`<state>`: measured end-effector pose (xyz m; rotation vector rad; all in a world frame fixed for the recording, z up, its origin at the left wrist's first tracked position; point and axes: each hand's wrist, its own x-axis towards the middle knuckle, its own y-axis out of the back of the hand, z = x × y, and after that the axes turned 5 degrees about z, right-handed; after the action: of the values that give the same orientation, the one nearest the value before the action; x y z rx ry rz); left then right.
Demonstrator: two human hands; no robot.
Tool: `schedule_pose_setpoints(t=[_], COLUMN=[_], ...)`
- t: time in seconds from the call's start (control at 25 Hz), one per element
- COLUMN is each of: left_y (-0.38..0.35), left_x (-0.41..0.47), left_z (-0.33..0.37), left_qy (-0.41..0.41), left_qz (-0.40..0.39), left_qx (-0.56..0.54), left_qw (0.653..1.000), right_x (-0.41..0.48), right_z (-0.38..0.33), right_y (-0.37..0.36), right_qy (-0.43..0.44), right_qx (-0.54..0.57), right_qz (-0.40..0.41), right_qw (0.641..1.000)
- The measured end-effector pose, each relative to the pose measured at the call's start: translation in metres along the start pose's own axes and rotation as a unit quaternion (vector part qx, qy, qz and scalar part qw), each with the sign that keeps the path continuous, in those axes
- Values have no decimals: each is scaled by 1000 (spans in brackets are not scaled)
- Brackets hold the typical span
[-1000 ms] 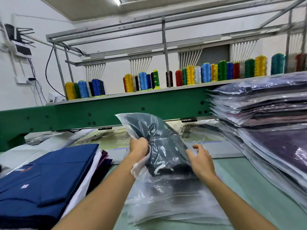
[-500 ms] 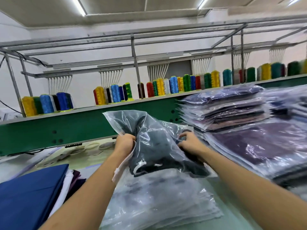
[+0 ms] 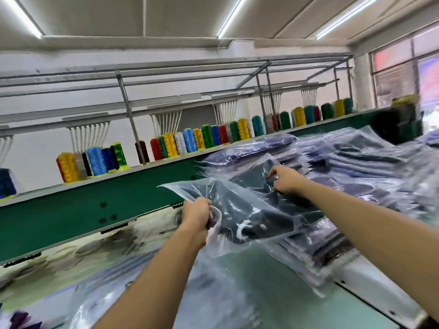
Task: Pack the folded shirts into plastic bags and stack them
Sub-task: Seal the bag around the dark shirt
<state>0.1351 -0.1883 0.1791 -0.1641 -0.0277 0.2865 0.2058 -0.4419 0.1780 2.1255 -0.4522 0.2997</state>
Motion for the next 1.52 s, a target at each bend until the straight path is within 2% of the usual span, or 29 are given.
schedule_pose_setpoints(t=[0.2,0.36,0.52,0.6,0.68,0.76,0.8,0.84,0.88,1.0,1.08,1.2,1.32,1.52], left_y=[-75,-123,-144,-146,-147,-155,-164,-175,-189,-225,-237,-234,-228,-226], left_x=[2,14,38,49,61,67,65,65,65,63,65,75,87,97], left_z=[-32,-52,-72,-77,-80,-79,-77,-76,-75,-79,-88,-102,-110,-116], left_qy=[57,75,75,21,-79,-223,-286,-330,-340,-269,-221,-177,-179,-175], left_qz=[-131,-185,-160,-121,-90,-68,-66,-79,-114,-231,-268,-278,-282,-287], left_qx=[-27,15,46,153,329,480,523,542,540,565,604,634,636,631], left_qw=[989,980,983,981,937,846,800,769,761,745,717,700,696,700], right_x=[33,63,91,104,116,124,126,126,126,123,121,123,127,129], right_z=[76,133,181,203,220,230,232,233,232,227,224,224,225,230], right_y=[34,39,39,37,31,25,22,20,18,9,4,3,-1,-9], right_qy=[-31,-47,-62,-66,-56,-42,-36,-25,-6,66,44,-25,-27,-48], right_qx=[-100,-185,-217,-235,-255,-277,-293,-315,-340,-386,-365,-278,-218,-184], right_qz=[40,69,67,60,60,56,46,40,42,22,-48,-133,-158,-170], right_qw=[994,979,972,968,963,958,954,948,939,920,929,951,963,967])
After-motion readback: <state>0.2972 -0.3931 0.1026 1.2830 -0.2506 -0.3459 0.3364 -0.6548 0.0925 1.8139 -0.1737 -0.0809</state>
